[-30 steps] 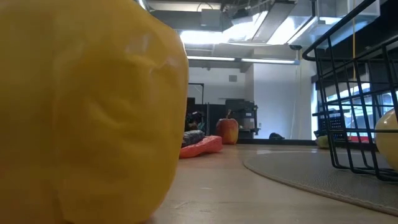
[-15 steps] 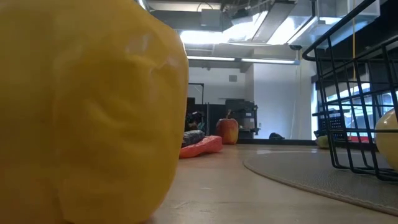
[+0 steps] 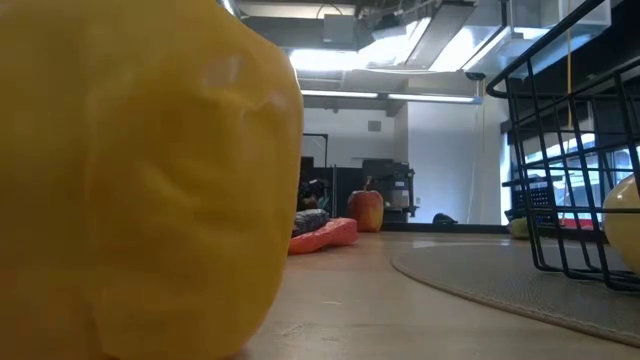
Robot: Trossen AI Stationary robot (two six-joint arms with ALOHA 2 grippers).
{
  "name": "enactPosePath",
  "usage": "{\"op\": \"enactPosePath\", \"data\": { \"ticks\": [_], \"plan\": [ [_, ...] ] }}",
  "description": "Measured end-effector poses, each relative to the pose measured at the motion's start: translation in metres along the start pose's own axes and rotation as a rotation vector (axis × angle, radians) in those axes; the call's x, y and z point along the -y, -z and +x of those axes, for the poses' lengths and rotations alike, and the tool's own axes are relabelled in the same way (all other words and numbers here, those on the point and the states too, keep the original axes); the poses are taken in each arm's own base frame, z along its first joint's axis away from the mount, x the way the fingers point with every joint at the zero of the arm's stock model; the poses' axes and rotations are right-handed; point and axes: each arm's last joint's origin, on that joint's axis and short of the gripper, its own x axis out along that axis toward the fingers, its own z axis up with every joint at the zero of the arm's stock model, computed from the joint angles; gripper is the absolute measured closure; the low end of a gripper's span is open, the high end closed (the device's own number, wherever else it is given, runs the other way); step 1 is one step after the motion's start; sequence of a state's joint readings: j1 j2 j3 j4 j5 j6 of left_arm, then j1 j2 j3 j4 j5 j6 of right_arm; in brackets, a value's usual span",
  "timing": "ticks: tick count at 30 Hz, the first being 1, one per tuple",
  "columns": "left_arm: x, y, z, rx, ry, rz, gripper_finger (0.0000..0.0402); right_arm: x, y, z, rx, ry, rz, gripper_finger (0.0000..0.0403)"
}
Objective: Build produce basket
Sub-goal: Put the yellow bell pepper into the wire basket
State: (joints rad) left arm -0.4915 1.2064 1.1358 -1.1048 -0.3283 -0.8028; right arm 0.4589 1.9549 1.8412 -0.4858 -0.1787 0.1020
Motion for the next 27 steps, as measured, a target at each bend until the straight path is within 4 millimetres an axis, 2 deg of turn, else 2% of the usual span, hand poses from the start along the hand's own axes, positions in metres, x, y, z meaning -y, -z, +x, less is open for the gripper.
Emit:
{"op": "enactPosePath", "data": {
  "ticks": [4, 8, 12, 21, 27],
  "plan": [
    [0.0, 0.0, 0.0, 0.0, 0.0, 0.0, 0.0401, -0.013, 0.003, 0.003, -0.015, -0.022, 0.029, 0.0182],
    [0.0, 0.0, 0.0, 0.0, 0.0, 0.0, 0.0401, -0.026, 0.007, 0.01, -0.026, 0.02, -0.045, 0.0181],
    [0.0, 0.0, 0.0, 0.0, 0.0, 0.0, 0.0401, -0.033, 0.012, 0.021, -0.025, 0.048, -0.104, 0.0156],
    [0.0, 0.0, 0.0, 0.001, 0.001, 0.0, 0.0401, -0.018, 0.014, 0.029, -0.032, 0.059, -0.151, 0.0045],
    [0.0, 0.0, 0.0, 0.001, 0.001, 0.0, 0.0401, 0.001, 0.024, 0.035, -0.114, 0.1, -0.028, 0.0032]
  ]
}}
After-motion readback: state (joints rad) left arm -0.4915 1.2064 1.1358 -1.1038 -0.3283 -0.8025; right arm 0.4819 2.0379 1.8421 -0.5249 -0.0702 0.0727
